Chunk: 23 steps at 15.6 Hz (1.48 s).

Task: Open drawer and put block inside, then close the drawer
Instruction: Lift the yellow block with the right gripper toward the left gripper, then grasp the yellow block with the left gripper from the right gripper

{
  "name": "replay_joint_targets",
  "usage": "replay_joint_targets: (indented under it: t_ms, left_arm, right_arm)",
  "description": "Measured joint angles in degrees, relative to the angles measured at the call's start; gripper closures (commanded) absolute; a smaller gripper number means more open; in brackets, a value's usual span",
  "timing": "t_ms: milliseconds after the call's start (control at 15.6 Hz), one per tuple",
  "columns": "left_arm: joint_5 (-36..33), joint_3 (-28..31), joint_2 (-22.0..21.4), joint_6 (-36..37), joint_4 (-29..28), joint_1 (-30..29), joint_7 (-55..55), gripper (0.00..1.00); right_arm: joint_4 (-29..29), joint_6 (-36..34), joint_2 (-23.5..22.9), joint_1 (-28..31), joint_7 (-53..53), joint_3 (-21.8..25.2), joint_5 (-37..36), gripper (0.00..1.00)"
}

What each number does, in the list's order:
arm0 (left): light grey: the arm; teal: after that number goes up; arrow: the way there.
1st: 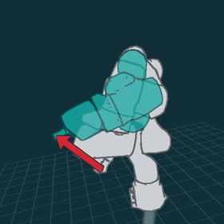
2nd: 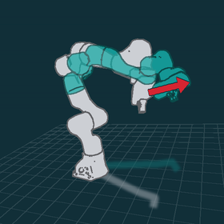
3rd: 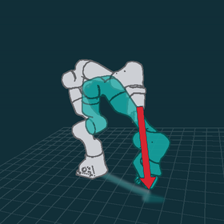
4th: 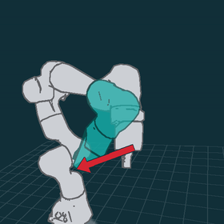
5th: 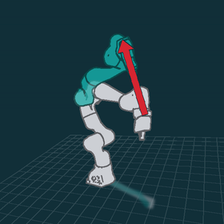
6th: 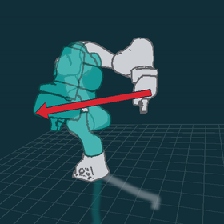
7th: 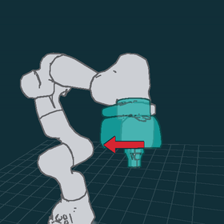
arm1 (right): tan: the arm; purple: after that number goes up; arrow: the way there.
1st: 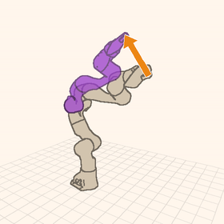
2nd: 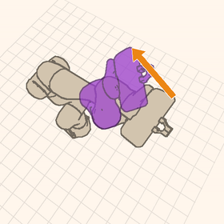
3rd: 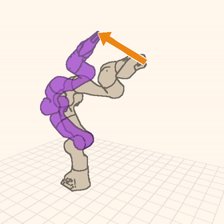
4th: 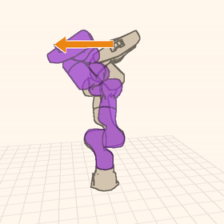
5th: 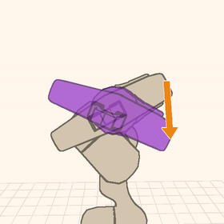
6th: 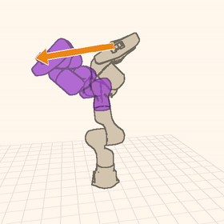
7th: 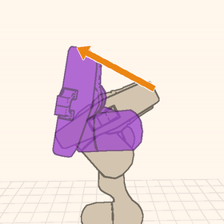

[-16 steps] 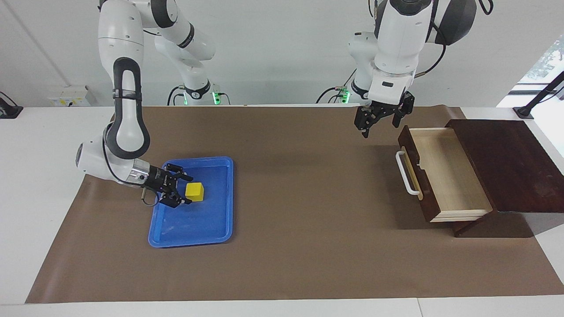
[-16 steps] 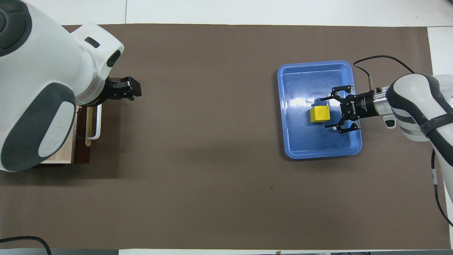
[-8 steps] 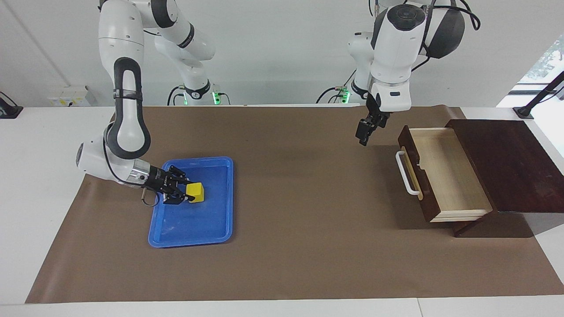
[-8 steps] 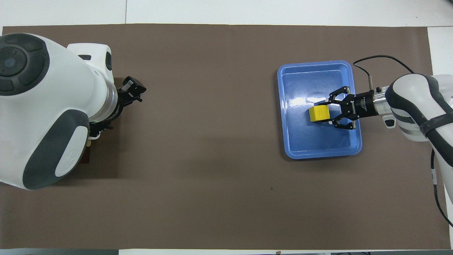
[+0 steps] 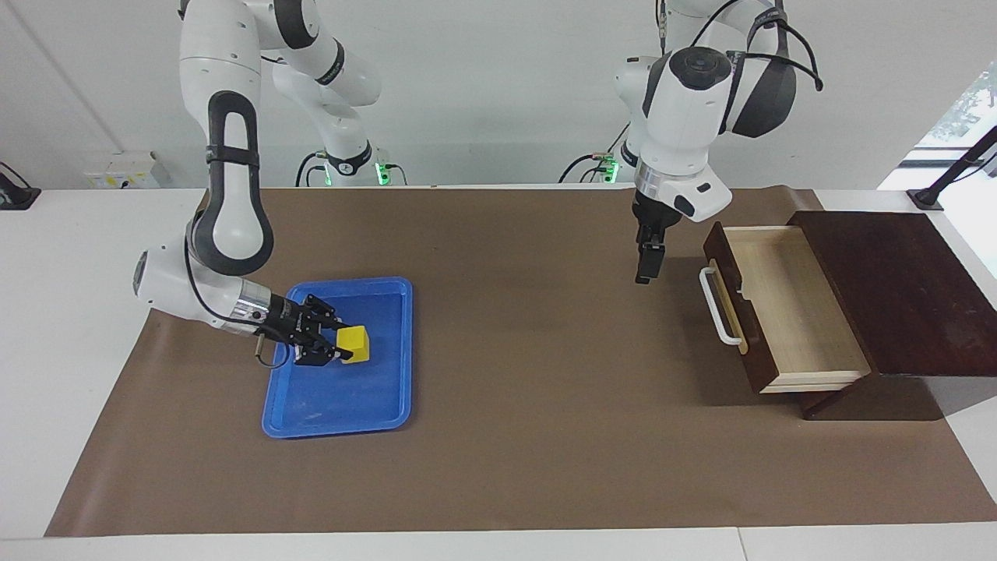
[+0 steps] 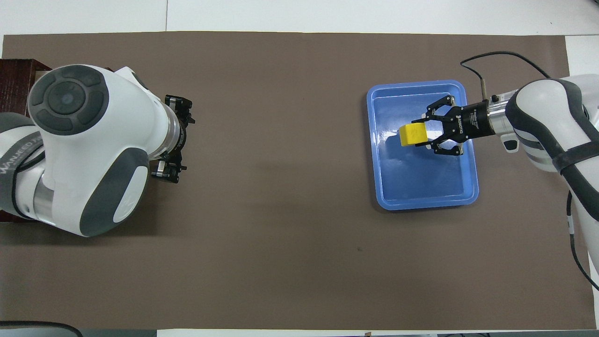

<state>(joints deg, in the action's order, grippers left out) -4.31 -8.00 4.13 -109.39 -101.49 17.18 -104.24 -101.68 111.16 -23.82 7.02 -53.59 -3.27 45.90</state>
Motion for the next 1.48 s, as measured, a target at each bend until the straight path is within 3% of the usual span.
replay_joint_targets:
  t_ms: [385,771,1028,1413,1477]
  left_arm:
    - [0.0,-0.1,7.4,-0.3,7.6,3.2,-14.4,0.0]
    - [1.4,-0.2,12.1,-4.0,11.2,7.8,-23.0,0.0]
    - [1.4,-0.2,14.9,-7.7,11.1,11.5,-26.6,0.0]
    - [1.4,-0.1,15.8,-11.3,10.3,11.9,-29.9,0.0]
    - [1.4,-0.2,15.8,-11.4,10.2,11.9,-30.3,0.06]
  right_arm:
    - [9.0,-0.6,0.1,-12.7,-17.7,-0.2,-0.9,1.0]
    - [10.0,7.0,0.0,-25.4,-28.7,-0.2,-1.0,1.0]
    - [10.1,8.7,0.0,-27.2,-31.5,-0.2,-1.0,1.0]
    - [10.0,8.9,0.0,-27.2,-31.7,-0.1,-1.0,1.0]
    - [10.0,8.9,0.0,-27.2,-31.7,-0.1,-1.0,1.0]
